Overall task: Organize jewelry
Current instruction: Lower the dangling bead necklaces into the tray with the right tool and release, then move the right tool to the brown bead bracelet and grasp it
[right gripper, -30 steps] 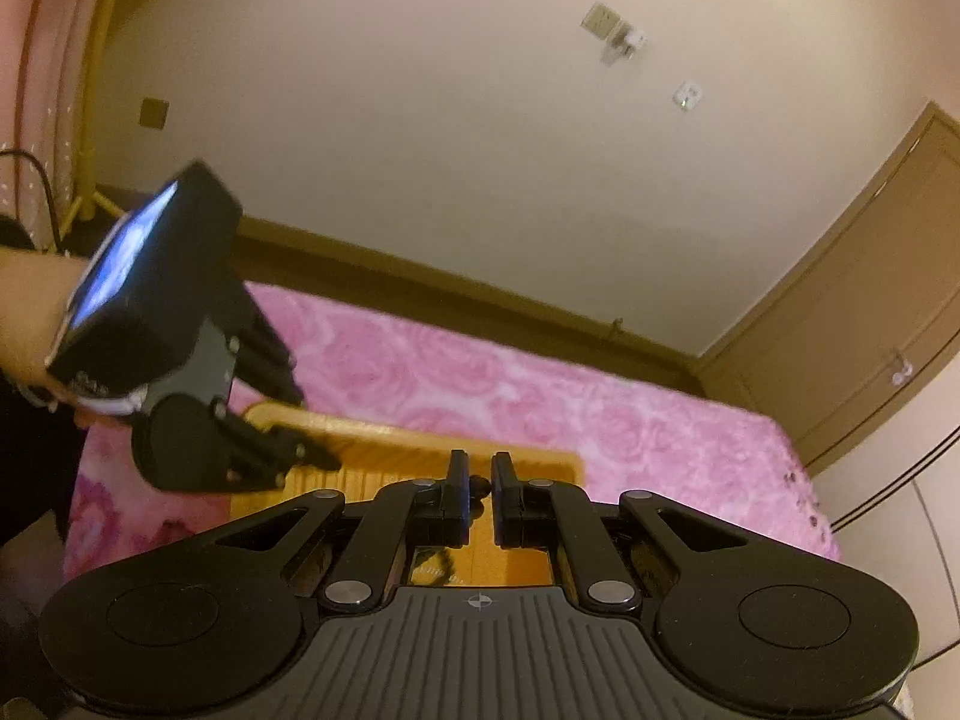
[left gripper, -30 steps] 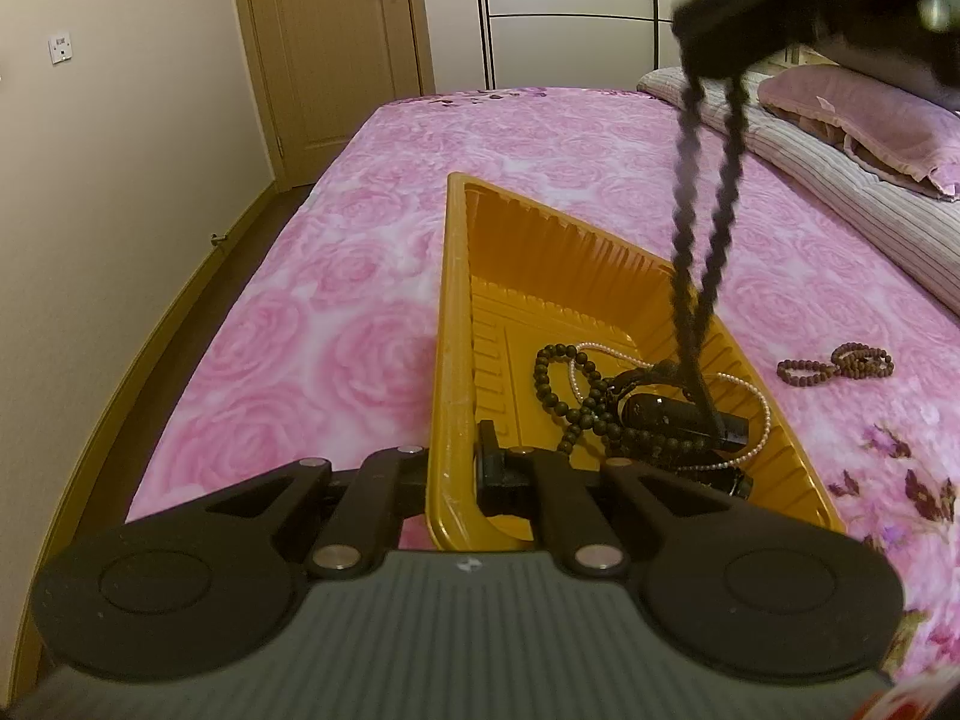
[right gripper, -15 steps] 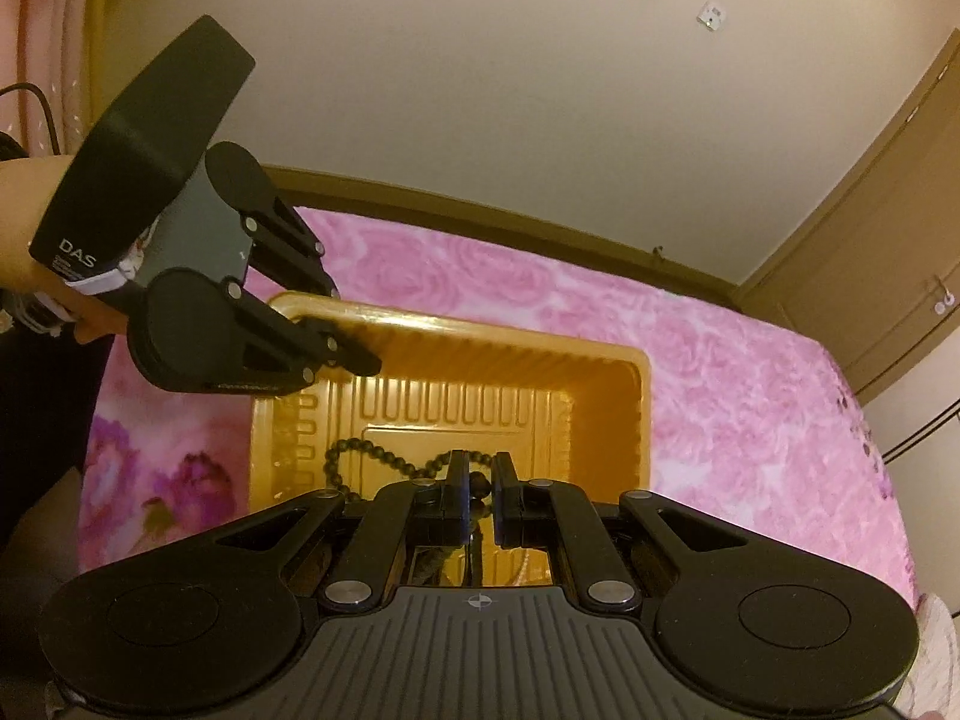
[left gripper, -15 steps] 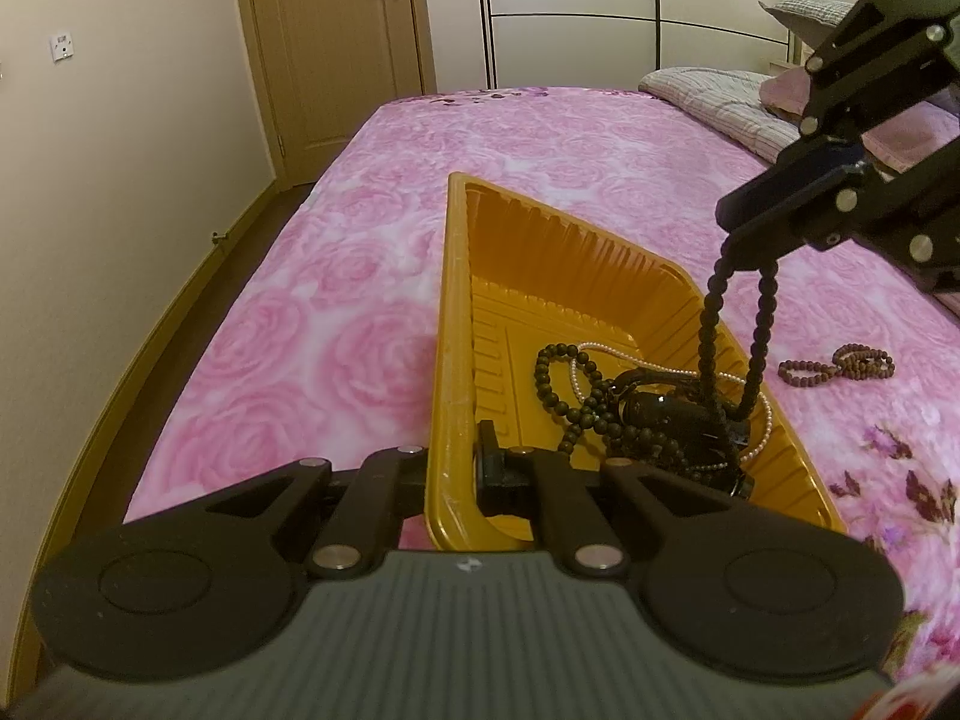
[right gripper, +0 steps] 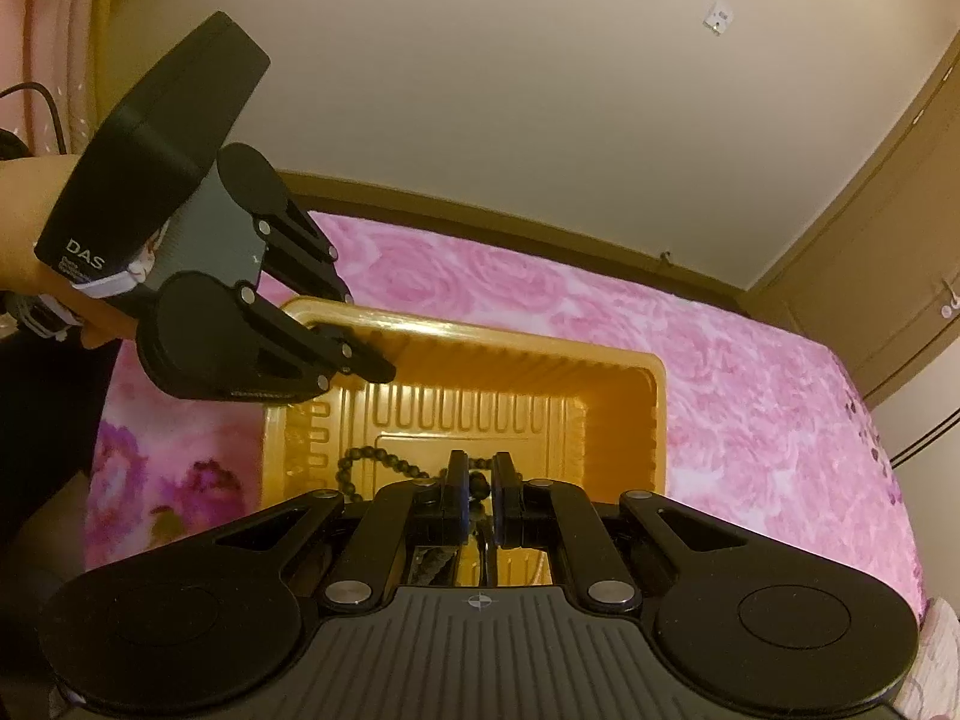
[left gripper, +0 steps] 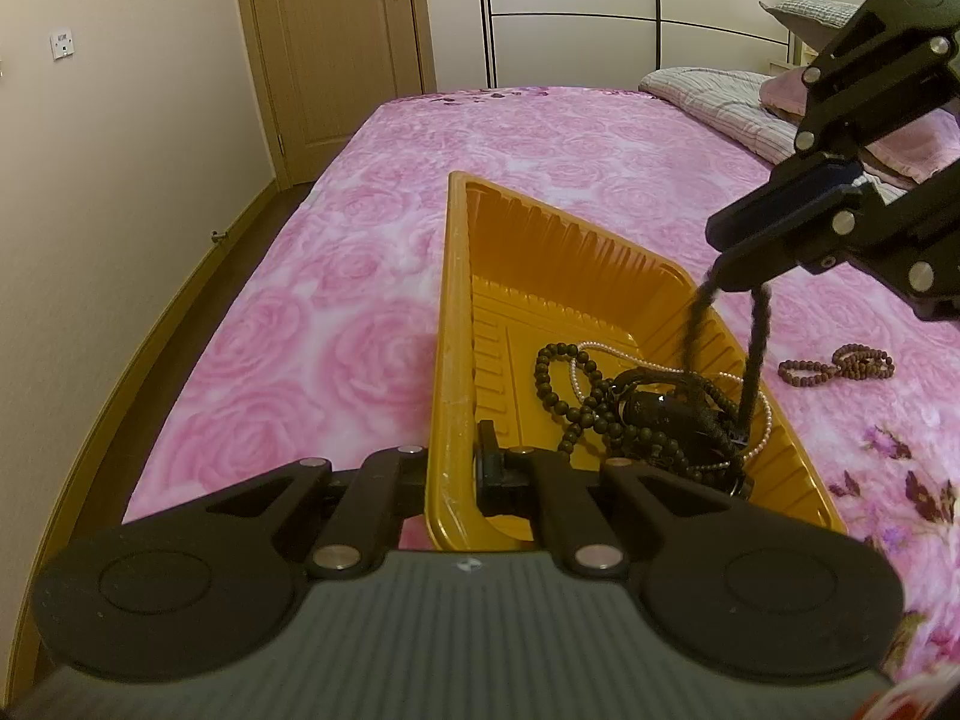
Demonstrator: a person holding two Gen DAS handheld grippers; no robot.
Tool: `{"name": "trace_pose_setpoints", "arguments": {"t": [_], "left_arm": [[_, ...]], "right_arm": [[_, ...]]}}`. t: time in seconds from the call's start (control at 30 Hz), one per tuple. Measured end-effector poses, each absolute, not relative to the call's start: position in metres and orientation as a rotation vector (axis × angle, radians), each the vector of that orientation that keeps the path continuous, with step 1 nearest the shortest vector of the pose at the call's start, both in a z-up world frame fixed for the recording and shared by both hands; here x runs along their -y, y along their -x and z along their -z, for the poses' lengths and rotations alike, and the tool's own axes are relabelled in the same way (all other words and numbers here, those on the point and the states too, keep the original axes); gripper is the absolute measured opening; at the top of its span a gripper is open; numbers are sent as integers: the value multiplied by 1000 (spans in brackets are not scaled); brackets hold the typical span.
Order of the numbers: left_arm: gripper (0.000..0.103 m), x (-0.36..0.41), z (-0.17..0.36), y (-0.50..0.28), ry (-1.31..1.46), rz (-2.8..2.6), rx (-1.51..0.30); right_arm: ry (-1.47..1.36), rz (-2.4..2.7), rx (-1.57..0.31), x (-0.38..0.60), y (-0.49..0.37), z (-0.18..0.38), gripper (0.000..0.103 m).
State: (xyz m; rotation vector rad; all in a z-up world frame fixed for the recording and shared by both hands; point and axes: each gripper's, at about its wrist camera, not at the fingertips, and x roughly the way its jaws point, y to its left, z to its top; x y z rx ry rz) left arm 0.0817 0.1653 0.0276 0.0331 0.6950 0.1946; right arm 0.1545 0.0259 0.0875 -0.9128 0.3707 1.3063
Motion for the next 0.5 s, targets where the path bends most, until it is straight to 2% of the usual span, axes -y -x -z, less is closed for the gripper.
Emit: {"name": "trace_pose_setpoints", "arguments": {"t": [0.33,0.5], "left_arm": [[5,-165,-28,-79,-26,-192,-698],[5,-165,-28,-79,-27,-193,-697]], "right_arm": [[761,-1205,-350,-7,-167,-105,7],[605,-1034,-430,30,-187,-99,8]]}}
